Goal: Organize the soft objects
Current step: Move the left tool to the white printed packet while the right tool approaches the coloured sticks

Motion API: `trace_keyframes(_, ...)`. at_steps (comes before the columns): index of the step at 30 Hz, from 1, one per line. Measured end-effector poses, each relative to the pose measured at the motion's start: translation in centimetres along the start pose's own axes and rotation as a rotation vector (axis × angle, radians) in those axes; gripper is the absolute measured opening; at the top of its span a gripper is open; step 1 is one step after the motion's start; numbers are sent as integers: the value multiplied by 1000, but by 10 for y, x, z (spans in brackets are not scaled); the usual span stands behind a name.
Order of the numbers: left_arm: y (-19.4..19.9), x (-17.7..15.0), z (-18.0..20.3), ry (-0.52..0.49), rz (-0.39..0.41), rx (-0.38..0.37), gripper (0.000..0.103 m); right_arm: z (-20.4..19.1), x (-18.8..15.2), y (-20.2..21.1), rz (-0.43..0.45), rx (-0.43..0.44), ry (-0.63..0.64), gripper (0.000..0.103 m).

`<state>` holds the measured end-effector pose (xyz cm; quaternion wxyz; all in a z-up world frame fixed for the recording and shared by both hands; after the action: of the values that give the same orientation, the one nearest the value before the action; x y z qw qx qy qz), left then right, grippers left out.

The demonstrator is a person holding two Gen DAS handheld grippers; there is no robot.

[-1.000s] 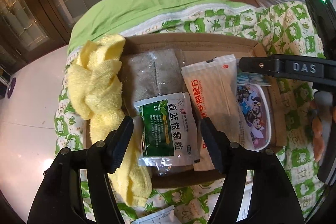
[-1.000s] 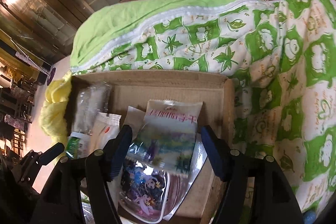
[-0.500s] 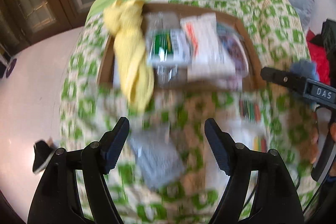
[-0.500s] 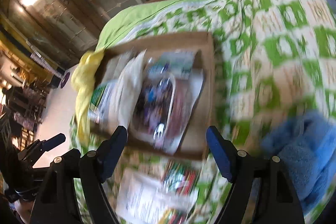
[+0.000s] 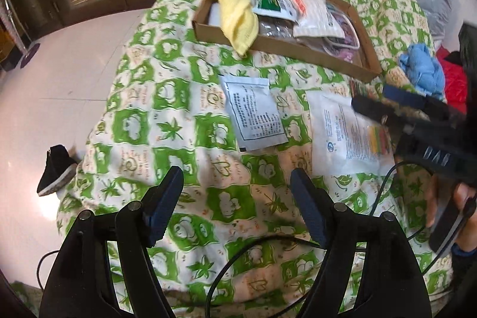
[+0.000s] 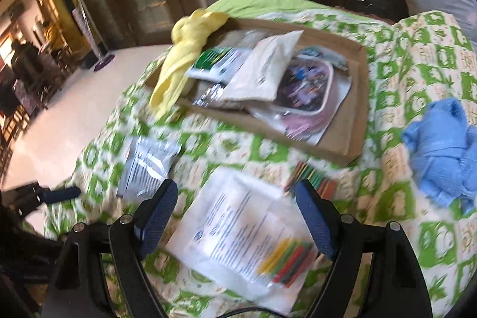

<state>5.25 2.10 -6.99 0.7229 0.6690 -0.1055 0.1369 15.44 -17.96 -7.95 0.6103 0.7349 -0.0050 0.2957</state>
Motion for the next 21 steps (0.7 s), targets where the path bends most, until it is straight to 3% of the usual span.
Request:
trace_keyframes(10,-7,-1,1,4,0,-2,75,-8,-25,-1,-64,19,9,82)
trace_keyframes(21,-27,6,5,-32,-36,22,75,6,-27,-10,-88,34,-49,82)
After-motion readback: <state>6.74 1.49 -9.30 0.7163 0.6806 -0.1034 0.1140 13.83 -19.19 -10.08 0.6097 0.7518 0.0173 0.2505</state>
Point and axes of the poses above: each gripper's, at about its wrist camera, not at the fingertips, and y roughly against the way its jaws point, z to its right, x to its top, the point moved 7 cm from there along -y, roughly the way its jaws point, and after that the axes turned 7 degrees about -z, right-handed, at the moved point
